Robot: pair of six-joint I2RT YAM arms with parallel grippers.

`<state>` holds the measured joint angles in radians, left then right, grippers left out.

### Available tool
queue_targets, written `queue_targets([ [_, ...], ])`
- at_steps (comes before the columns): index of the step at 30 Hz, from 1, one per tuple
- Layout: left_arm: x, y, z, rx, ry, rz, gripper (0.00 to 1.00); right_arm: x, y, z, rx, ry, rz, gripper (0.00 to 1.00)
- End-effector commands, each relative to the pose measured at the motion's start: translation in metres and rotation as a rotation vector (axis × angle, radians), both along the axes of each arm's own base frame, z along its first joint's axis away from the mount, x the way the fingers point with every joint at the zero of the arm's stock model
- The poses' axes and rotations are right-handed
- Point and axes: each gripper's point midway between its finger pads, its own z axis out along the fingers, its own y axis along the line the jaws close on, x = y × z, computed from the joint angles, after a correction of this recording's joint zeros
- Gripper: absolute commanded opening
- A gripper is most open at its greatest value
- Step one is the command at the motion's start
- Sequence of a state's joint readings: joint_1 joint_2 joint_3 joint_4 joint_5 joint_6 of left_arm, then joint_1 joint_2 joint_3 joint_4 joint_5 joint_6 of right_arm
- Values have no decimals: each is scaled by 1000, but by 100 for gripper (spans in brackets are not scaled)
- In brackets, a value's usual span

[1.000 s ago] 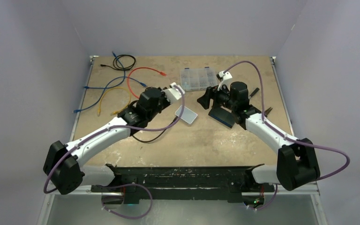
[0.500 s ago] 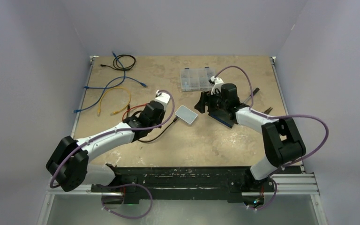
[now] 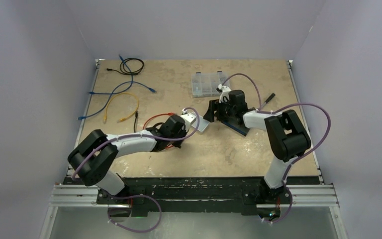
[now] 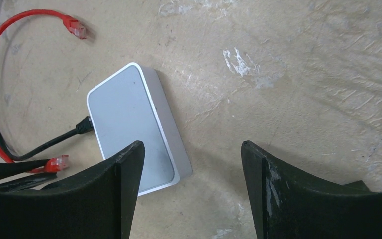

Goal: Insert the plug into the switch port
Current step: Pick up the connector from the center of the board, then insert the connector into the switch port.

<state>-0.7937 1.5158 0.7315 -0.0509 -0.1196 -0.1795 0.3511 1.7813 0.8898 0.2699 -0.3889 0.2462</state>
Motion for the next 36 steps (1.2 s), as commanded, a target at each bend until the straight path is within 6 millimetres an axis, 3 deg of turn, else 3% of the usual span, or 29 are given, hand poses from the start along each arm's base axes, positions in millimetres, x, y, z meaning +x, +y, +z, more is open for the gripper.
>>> queue_targets([
  [1, 10, -33, 12, -83, 7, -64, 0, 12, 11, 17, 50, -47, 30, 73],
  [9, 15, -31, -1, 24, 86, -36, 0, 4, 20, 1, 66, 8, 77, 71],
  [17, 29, -15, 0, 128, 71, 57, 0, -16, 33, 8, 101, 45, 163, 65],
  [27, 33, -1, 3, 205, 26, 35, 0, -45, 58, 14, 94, 75, 327, 54],
  [36, 35, 0, 7, 226, -49, -22, 0, -32, 54, 25, 115, 32, 242, 58],
])
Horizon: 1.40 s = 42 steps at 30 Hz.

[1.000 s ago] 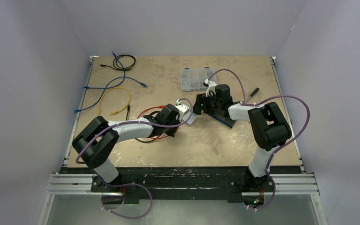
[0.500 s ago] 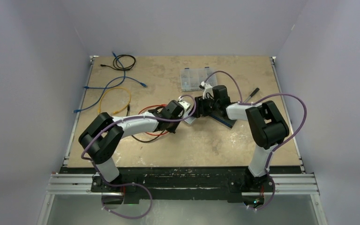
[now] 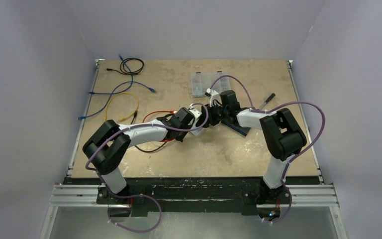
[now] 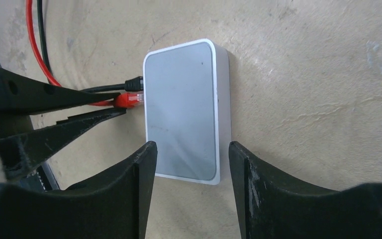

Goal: Insert the plug into the switch port
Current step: Insert the connector into the switch port.

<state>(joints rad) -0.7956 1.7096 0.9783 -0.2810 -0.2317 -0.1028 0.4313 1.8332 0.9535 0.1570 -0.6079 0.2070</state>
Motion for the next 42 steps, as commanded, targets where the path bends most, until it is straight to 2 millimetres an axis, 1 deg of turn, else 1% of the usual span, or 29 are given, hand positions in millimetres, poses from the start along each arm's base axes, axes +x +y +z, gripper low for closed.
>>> queue_targets([
  [1, 8, -3, 14, 4, -84, -40, 0, 18, 3, 28, 59, -74, -45, 59],
  [8, -2, -5, 9, 45, -83, -81, 0, 33, 8, 18, 86, -65, -69, 59],
  [11, -3, -5, 8, 55, -87, -82, 0, 35, 12, 11, 99, -53, -58, 59],
  [17, -1, -8, 11, 33, -102, -86, 0, 28, 16, -3, 115, -10, -25, 58],
  [25, 0, -13, 11, 2, -114, -90, 0, 16, 18, -8, 139, 22, 2, 56],
  [34, -1, -17, 3, -8, -105, -95, 0, 15, 19, -11, 147, 29, 3, 55],
  [38, 1, -19, 8, -19, -120, -94, 0, 15, 18, -15, 143, 38, 0, 55],
  [42, 2, -21, 16, -37, -144, -96, 0, 15, 19, -17, 141, 43, 0, 54],
])
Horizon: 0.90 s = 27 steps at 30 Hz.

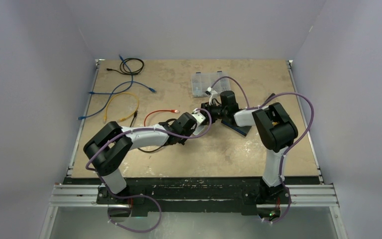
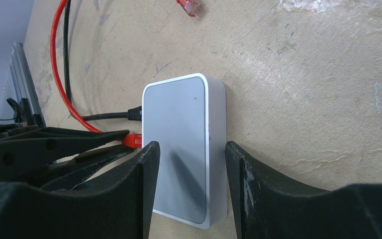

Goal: Insert the plug into the switch port
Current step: Insert the connector into the switch port.

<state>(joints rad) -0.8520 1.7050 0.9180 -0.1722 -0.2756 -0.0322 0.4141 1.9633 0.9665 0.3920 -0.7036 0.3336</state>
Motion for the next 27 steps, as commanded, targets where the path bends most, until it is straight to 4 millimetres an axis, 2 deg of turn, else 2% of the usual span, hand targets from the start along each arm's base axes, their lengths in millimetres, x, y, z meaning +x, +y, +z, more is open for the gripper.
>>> queue_targets([
  [1, 7, -10, 22, -69, -68, -12, 0, -3, 0, -10, -1, 24, 9, 54],
  [16, 6, -7, 21, -64, -62, 7, 0, -4, 0, -14, -8, 36, 11, 52],
  [21, 1, -3, 15, -34, -29, 8, 0, -4, -1, -15, -11, 36, 9, 52],
  [27, -2, -10, 5, -34, 10, -21, 0, -4, -1, -16, -14, 38, 7, 52],
])
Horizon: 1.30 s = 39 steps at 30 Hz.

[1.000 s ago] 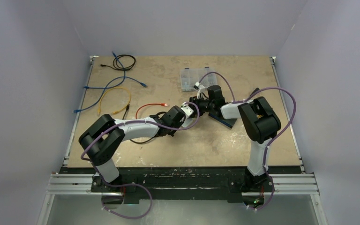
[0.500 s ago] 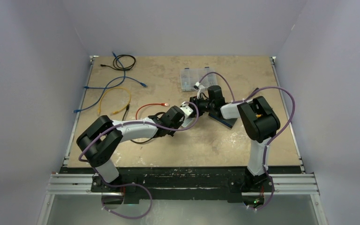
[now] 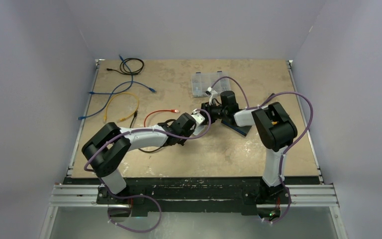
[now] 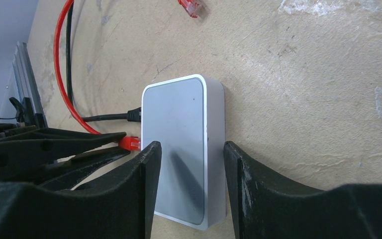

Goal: Insert the plug into the switch port
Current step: Insert the connector into the switch port.

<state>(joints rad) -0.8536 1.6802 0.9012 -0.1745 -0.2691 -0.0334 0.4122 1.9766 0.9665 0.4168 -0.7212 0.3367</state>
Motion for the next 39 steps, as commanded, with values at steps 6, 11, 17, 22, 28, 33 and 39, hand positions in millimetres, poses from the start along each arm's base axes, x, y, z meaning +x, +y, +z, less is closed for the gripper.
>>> queue_targets([
  [6, 5, -15, 11, -45, -22, -11, 0, -4, -3, -16, -32, 43, -1, 52],
  [11, 9, -16, 16, -52, -41, -4, 0, -4, -2, -17, -32, 44, -1, 52],
  [17, 13, -12, 17, -40, -58, 30, 0, -5, -3, -18, -34, 47, -1, 52],
  [22, 16, -13, 23, -48, -73, 39, 0, -5, -2, -17, -33, 47, 1, 52],
  [28, 12, -24, 21, -84, -44, 0, 0, -4, -3, -17, -33, 48, 0, 52],
  [33, 10, -24, 15, -72, -25, -10, 0, -5, -2, -17, -33, 49, 2, 52],
  [39, 12, -22, 17, -69, -40, 6, 0, -5, -3, -19, -33, 54, 3, 52],
])
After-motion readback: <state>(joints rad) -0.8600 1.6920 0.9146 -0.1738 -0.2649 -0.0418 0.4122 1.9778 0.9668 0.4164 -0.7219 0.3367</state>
